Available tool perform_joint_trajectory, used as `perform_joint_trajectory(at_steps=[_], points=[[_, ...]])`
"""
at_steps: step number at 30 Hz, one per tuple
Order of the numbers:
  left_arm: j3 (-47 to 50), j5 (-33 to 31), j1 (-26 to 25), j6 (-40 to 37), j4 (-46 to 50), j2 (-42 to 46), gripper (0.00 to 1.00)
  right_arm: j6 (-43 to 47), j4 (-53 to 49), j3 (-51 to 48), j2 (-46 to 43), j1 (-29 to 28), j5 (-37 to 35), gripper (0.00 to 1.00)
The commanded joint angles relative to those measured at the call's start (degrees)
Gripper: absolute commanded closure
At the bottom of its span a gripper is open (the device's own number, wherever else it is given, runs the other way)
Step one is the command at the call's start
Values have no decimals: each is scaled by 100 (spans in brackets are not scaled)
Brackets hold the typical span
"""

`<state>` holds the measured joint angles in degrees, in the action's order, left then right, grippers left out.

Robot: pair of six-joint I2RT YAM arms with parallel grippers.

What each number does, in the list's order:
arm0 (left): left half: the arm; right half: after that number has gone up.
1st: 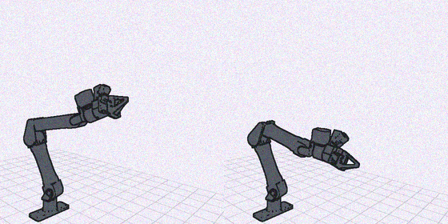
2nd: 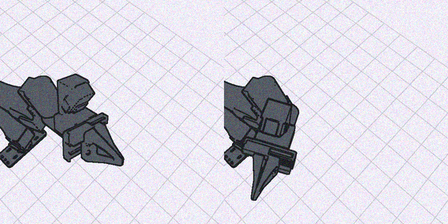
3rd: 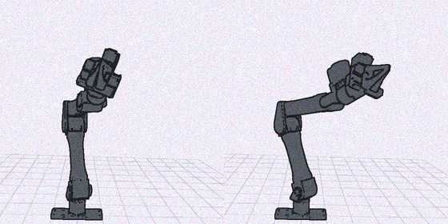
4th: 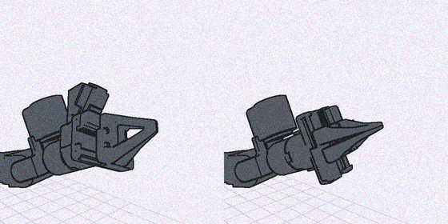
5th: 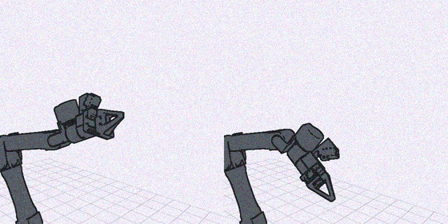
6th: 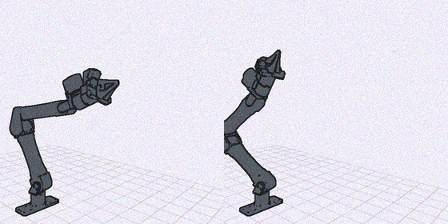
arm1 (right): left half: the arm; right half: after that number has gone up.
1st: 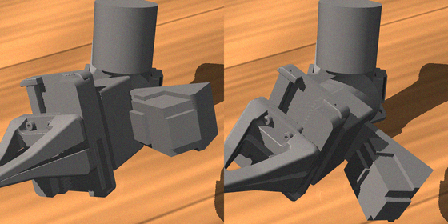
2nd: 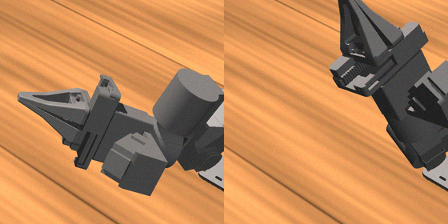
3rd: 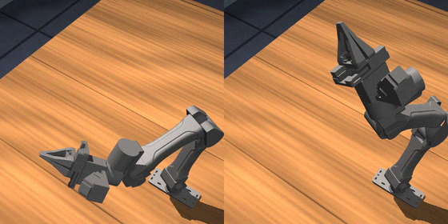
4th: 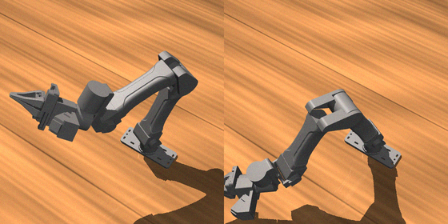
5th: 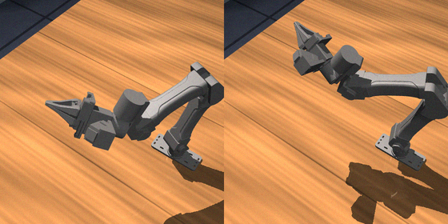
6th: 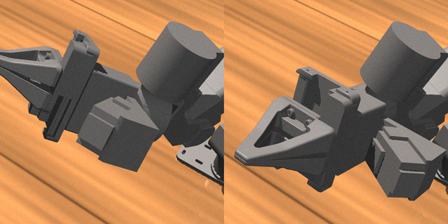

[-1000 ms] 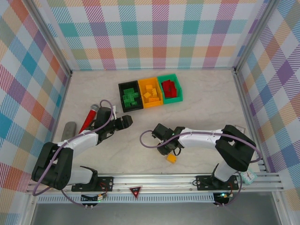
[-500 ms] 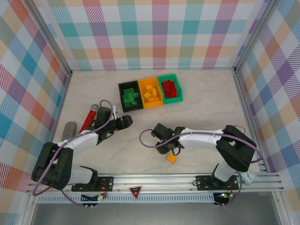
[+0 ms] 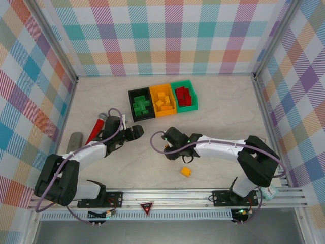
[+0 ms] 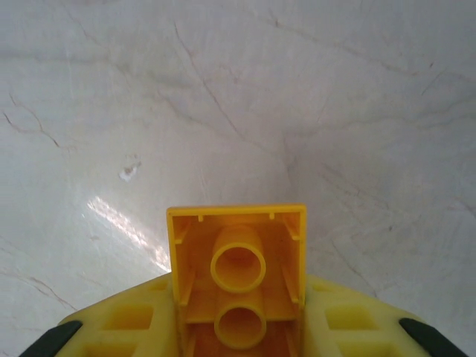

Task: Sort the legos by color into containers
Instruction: Pick up the lego from the bottom-center of the table, then place the lego in the container.

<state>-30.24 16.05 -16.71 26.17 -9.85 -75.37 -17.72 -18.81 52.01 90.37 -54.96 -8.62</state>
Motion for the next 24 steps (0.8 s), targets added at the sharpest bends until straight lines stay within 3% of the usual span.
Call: perform_joint_trajectory(at_steps=[1,9,24], points=[[-17,89,89,20,-96,-2,23,-167,266,239,-122,169,201,73],[-25,84,84,22,-71,14,23,-105,422,835,133,624,399,72],[-41,65,89,-3,-5,64,23,187,83,2823,1500,1623,947,72]])
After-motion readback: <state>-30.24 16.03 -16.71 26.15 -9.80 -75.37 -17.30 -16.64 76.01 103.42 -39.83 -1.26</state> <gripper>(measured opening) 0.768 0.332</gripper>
